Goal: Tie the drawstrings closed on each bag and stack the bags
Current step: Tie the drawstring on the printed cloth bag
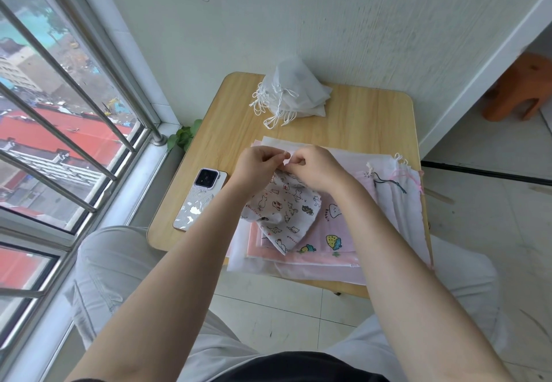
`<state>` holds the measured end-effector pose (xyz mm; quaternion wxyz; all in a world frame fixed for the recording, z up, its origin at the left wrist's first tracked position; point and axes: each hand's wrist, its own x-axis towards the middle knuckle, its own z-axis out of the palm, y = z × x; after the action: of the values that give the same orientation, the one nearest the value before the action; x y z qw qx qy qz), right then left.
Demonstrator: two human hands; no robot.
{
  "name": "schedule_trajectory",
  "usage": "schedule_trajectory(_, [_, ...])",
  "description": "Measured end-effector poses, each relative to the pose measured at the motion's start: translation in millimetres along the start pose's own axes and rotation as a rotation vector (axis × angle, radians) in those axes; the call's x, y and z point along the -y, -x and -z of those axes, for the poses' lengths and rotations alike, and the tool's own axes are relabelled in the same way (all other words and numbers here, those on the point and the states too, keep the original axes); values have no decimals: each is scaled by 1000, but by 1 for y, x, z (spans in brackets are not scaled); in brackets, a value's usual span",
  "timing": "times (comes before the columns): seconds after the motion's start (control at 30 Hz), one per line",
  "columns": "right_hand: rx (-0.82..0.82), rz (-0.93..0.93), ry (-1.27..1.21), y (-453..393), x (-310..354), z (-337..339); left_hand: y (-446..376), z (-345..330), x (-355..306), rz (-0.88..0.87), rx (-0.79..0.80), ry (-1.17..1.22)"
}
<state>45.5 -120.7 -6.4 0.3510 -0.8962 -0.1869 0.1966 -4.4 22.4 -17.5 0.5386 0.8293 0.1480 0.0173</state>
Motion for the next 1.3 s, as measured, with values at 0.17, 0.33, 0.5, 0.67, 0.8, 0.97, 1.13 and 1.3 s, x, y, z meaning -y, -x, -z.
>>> schedule_trajectory(0.17, [55, -9, -105, -1, 2, 12, 1, 1, -2, -17, 17, -79])
schedule_trajectory(0.33, [17, 7, -190, -3, 3, 23, 0, 1, -3, 48, 132, -105])
schedule_trajectory(0.5, [-6, 97, -456, -3, 5, 19, 1, -1, 2, 38, 126, -125])
schedule_trajectory(0.67, [-91, 130, -375, -2, -5, 11, 3, 3, -4, 154, 114, 123])
schedule_trajectory(0.8, [-93, 98, -319, -2, -9, 1, 2, 4, -6, 245, 173, 217])
schedule_trajectory(0.97, [-127, 112, -262, -3, -7, 1, 3, 7, -7, 262, 185, 233])
schedule_trajectory(1.13, [-77, 146, -156, -3, -8, 3, 5, 4, 0, 173, 166, 147])
schedule_trajectory(1.3, [-48, 52, -362, 0, -17, 4, 0, 2, 6, 142, 31, 219])
